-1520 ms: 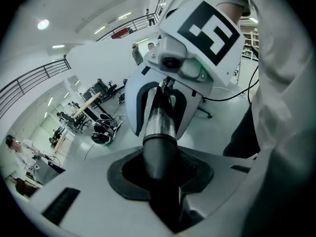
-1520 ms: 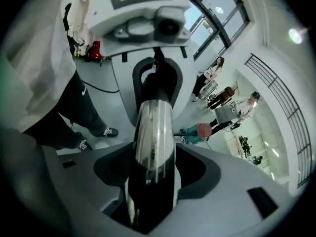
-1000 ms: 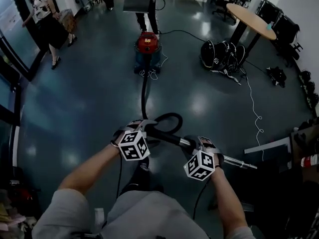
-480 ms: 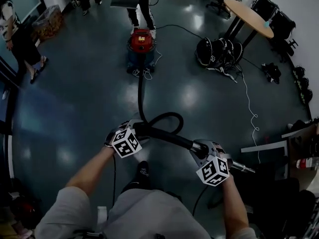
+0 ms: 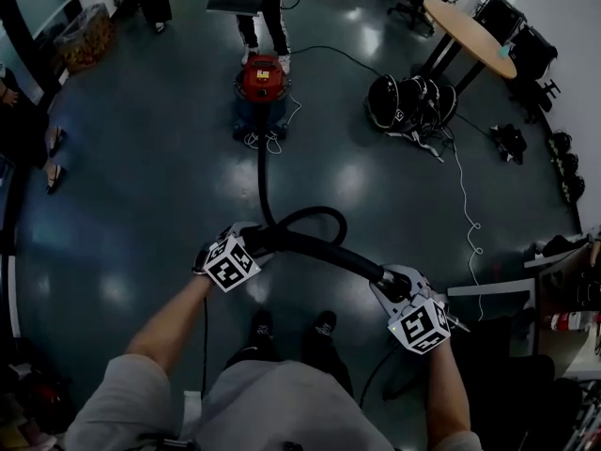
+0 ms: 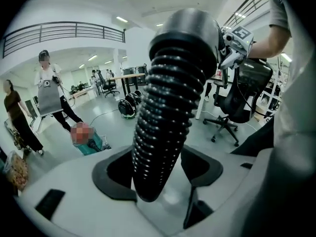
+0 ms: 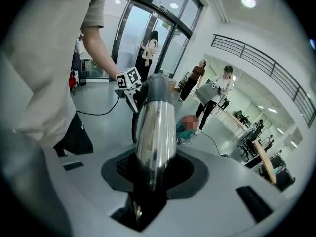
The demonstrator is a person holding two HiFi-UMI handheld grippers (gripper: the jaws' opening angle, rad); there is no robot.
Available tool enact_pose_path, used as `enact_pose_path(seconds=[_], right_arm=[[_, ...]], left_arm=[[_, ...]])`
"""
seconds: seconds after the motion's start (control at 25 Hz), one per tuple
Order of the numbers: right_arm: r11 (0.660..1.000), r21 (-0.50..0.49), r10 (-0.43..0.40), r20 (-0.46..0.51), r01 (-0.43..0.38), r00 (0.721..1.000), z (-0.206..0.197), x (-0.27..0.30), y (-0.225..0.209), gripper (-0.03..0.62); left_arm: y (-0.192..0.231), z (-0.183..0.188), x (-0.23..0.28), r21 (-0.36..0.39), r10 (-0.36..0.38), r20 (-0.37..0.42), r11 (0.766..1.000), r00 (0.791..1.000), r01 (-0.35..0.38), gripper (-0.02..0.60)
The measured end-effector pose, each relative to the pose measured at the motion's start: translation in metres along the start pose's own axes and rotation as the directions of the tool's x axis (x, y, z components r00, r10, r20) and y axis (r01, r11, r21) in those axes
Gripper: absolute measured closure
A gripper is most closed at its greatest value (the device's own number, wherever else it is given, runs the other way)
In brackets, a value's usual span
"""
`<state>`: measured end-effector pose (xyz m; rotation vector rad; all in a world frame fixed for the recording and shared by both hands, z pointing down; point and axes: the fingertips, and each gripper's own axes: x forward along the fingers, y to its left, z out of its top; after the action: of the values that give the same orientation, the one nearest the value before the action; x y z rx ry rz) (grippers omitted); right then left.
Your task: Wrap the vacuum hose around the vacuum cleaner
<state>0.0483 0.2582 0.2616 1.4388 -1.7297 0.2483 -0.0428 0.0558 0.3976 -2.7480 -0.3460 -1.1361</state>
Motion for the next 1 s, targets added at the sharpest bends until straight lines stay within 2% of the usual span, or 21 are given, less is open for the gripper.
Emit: enact_pose_path(seconds=[0.04, 0.08, 0.12, 0.32, 0.44, 0.6, 0.8, 1.0], right_arm=[[1.0, 0.008, 0.001, 0.013, -0.001, 1.0, -0.005, 0.0, -0.007, 0.473], [1.0, 0.016, 0.002, 0.03, -0.002, 1.0, -0.01, 0.001, -0.014, 0.473], [1.0, 0.028, 0.003, 0.051, -0.005, 0.999, -0.016, 0.002, -0.023, 0.473], [0.986, 0.164, -0.003, 0.115, -0.016, 0.993, -0.069, 0.0, -0.06, 0.476], [0.976, 0.216, -0.008, 0.119, -0.018, 0.993, -0.102, 0.004, -0.089, 0.477], [0.957, 0.284, 0.018, 0.149, -0.06, 0.989, -0.142, 0.014, -0.112, 0.48], [0.936, 0.335, 0.073, 0.122, -0.111, 0.99, -0.173, 0.034, -0.126, 0.48], [0.891, 0.425, 0.108, 0.145, -0.16, 0.984, -0.185, 0.046, -0.127, 0.48]], left_arm=[[0.005, 0.006, 0.001, -0.002, 0.025, 0.002, 1.0, 1.0, -0.025, 0.317], [0.01, 0.014, 0.002, -0.001, 0.053, 0.002, 0.999, 0.999, -0.053, 0.393], [0.016, 0.023, 0.004, 0.002, 0.079, 0.002, 0.997, 0.997, -0.079, 0.4], [0.019, 0.084, 0.005, 0.021, 0.181, 0.029, 0.983, 0.983, -0.182, 0.408], [0.019, 0.137, 0.002, 0.048, 0.244, 0.07, 0.968, 0.967, -0.248, 0.408], [0.016, 0.195, 0.011, 0.072, 0.315, 0.089, 0.944, 0.945, -0.322, 0.408], [0.016, 0.252, 0.021, 0.131, 0.369, 0.104, 0.916, 0.924, -0.38, 0.408], [0.009, 0.292, 0.026, 0.192, 0.395, 0.124, 0.891, 0.911, -0.412, 0.408]])
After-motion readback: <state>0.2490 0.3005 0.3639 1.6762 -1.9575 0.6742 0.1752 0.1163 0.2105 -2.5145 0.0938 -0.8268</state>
